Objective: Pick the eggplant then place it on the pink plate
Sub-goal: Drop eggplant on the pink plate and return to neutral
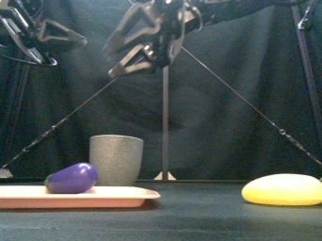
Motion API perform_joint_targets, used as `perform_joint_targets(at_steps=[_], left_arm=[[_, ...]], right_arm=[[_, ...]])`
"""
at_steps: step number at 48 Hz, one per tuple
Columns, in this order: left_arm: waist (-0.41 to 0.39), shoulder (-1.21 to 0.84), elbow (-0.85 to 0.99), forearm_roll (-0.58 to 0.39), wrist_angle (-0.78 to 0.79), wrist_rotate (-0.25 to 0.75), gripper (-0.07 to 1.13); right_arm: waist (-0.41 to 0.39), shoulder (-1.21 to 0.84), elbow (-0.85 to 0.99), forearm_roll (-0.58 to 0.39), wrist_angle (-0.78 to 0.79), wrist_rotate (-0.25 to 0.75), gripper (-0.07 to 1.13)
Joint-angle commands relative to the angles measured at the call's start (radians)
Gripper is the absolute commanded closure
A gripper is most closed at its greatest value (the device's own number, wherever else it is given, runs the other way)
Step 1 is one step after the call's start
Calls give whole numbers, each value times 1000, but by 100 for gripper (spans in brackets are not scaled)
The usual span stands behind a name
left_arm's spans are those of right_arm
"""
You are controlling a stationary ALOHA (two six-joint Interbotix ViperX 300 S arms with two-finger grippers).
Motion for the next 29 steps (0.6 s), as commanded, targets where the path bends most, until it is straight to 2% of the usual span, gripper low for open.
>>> perform_joint_targets(at_steps=[1,12,29], left_arm=[[-2,5,-12,2,-5,2,106],[-2,2,-11,2,-5,2,106],[0,2,-9,5,-5,2,106]], right_arm=[[-25,-184,120,0,-129,3,13],[-61,-486,425,0,-314,0,13],[-83,-891,675,0,-308,-2,13]])
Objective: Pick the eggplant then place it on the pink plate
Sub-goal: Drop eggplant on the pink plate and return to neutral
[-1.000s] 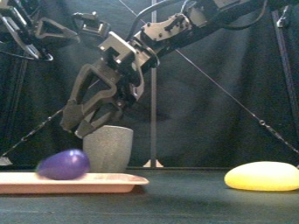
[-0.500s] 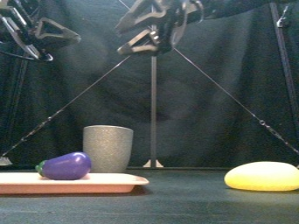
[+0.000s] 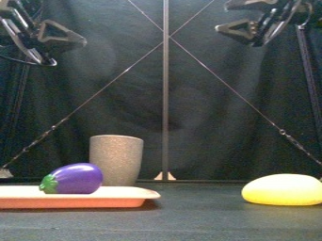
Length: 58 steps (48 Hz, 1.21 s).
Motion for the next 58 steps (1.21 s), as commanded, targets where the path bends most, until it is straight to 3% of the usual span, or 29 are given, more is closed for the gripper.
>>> perform_joint_targets(at_steps=[1,17,58], left_arm=[[-2,2,-12,3,-5,2,106],[0,2,-12,3,-5,2,106],[3,2,-12,5,-5,3,106]], right_arm=[[-3,-89,37,0,11,0,13],[-29,-178,97,0,152,0,13],[-44,-221,115,-5,164,3,13]])
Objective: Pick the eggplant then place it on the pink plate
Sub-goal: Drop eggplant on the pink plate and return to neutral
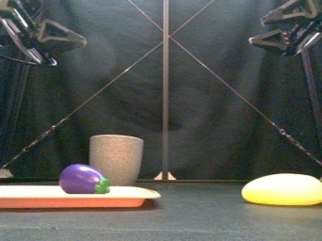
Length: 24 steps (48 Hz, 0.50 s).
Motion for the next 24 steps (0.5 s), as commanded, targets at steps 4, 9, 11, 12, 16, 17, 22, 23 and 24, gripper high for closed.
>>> perform_joint_targets(at_steps=[4,9,11,12,16,17,22,23,24], left_arm=[[2,2,-12,3,-5,3,106],[3,2,-12,3,-5,3,106],[3,2,-12,3,-5,3,106],[2,2,-11,3,-5,3,106],[2,3,-11,3,-5,3,106],[3,2,-11,3,-5,3,106],[2,3,-9,3,-5,3,106],[3,2,-8,3,-5,3,106],[3,2,-8,3,-5,3,106]], right_arm=[[-6,6,-3,0,-3,0,13],[-11,6,0,0,-3,2,13],[-12,6,2,0,-3,2,13],[-12,6,2,0,-3,0,13],[-18,5,2,0,-3,-2,13],[-20,5,2,0,-3,-2,13],[-23,5,3,0,-3,-2,13],[-21,5,5,0,-3,-2,13],[-23,5,6,0,-3,-2,13]])
